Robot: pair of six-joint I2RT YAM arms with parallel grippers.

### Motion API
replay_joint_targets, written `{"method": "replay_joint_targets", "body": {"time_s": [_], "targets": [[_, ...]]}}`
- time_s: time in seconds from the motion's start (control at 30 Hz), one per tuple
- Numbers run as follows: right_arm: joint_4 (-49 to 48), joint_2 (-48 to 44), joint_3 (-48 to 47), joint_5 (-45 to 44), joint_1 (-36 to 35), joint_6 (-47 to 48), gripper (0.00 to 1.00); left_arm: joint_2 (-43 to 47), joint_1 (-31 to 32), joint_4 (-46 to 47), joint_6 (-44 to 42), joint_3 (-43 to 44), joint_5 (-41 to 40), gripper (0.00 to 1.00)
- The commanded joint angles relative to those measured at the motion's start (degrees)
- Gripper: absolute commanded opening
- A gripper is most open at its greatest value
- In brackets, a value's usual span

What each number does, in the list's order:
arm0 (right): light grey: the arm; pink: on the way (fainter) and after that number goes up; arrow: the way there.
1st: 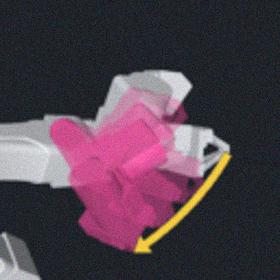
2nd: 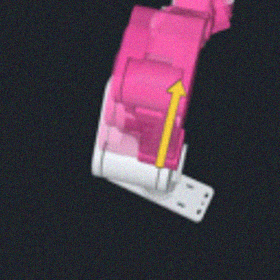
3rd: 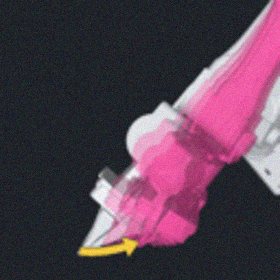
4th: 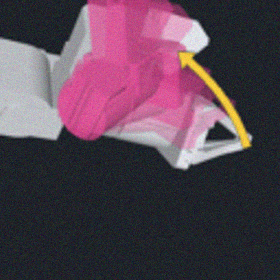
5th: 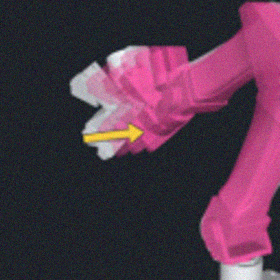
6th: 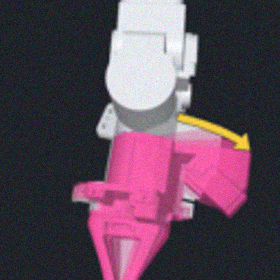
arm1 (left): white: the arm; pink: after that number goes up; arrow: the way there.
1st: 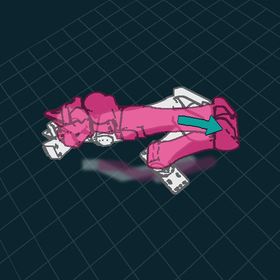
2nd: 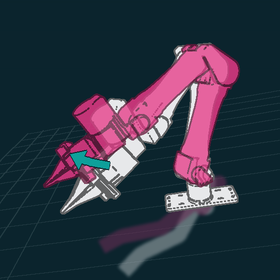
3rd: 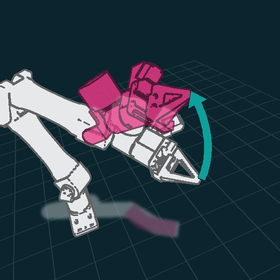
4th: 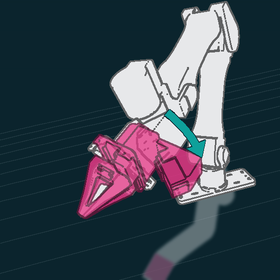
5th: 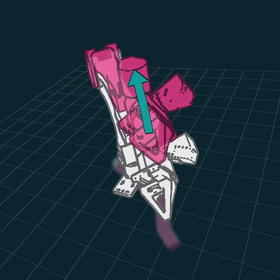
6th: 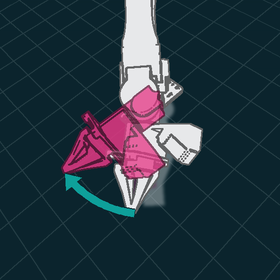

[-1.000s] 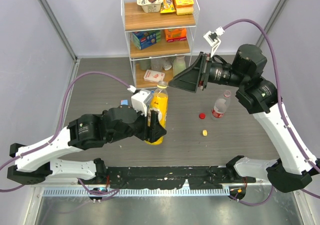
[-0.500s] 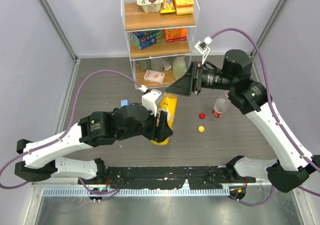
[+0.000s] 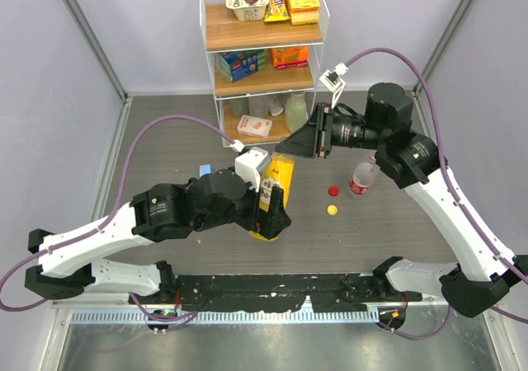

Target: Unscrew the bottle caps

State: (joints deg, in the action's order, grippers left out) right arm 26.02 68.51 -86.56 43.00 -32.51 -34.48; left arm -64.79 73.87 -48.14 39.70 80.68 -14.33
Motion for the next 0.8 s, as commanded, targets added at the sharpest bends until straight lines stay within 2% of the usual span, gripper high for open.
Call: {"method": "replay_joint_targets", "body": {"time_s": [0.0, 0.13, 0.4, 0.53, 0.63, 0.77], "targets": [[2.8, 0.5, -2.3, -1.6, -0.3, 2.6, 0.01, 0.5, 0.0, 2.9, -1.2, 2.2, -2.7, 1.00], [6.7, 0.7, -3.6, -6.9, -0.3, 5.2, 0.02, 0.6, 0.0, 1.7, -1.2, 1.8, -4.6, 1.00], [15.7, 0.2, -2.6, -30.9, -1.2, 13.8, 0.01, 2.7, -0.3, -6.4, -0.3, 1.0, -11.5, 1.00], [13.7, -1.2, 0.2, -38.2, -1.4, 15.2, 0.02, 4.9, -0.6, -7.1, 0.7, -0.5, -12.1, 1.00], [9.5, -3.0, 3.1, -47.3, -1.8, 15.0, 0.01, 6.1, -0.6, -7.1, 1.8, -2.1, -12.1, 1.00], [3.6, -6.1, 7.3, -54.4, -1.9, 17.9, 0.02, 6.4, -0.6, -7.2, 2.7, -2.9, -12.0, 1.00]]}}
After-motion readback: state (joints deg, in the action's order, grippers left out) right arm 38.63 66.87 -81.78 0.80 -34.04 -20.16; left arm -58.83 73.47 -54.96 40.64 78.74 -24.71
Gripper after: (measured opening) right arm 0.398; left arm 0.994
